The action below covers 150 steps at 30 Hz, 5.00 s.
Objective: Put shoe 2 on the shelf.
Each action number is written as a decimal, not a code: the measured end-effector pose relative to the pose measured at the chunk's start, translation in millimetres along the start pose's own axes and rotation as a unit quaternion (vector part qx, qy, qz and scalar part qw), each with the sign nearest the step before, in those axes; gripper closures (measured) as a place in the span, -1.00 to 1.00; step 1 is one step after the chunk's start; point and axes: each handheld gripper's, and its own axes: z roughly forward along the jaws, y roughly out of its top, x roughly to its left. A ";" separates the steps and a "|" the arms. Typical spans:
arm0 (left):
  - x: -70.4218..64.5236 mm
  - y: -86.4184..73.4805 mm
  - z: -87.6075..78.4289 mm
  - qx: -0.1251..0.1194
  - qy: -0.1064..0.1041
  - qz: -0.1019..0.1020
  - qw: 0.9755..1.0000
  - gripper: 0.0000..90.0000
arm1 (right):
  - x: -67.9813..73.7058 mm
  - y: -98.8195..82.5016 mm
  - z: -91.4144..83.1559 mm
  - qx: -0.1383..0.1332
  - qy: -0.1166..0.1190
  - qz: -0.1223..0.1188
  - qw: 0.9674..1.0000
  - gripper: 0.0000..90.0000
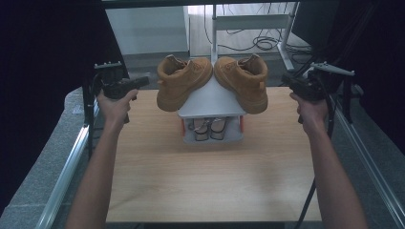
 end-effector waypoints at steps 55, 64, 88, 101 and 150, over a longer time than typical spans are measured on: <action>-31.6 -5.5 55.3 0.045 -0.036 -0.010 0.998 1.00 | 42.9 -37.6 62.5 0.041 0.027 -0.018 0.999 0.99; -32.2 -7.9 56.9 0.038 -0.045 -0.024 0.998 1.00 | 45.2 -37.0 68.4 0.041 0.014 -0.013 0.999 0.99; -55.2 -12.3 70.7 0.037 -0.076 -0.015 0.996 1.00 | 75.3 -41.3 90.3 0.054 0.038 -0.018 0.998 0.99; -59.2 -13.9 72.7 0.033 -0.071 -0.015 0.997 1.00 | 80.6 -41.0 91.9 0.055 0.027 -0.028 0.998 1.00; -25.1 -48.3 20.8 -0.028 -0.077 -0.032 0.996 0.88 | 75.8 -53.9 53.5 0.022 0.117 -0.004 0.993 0.88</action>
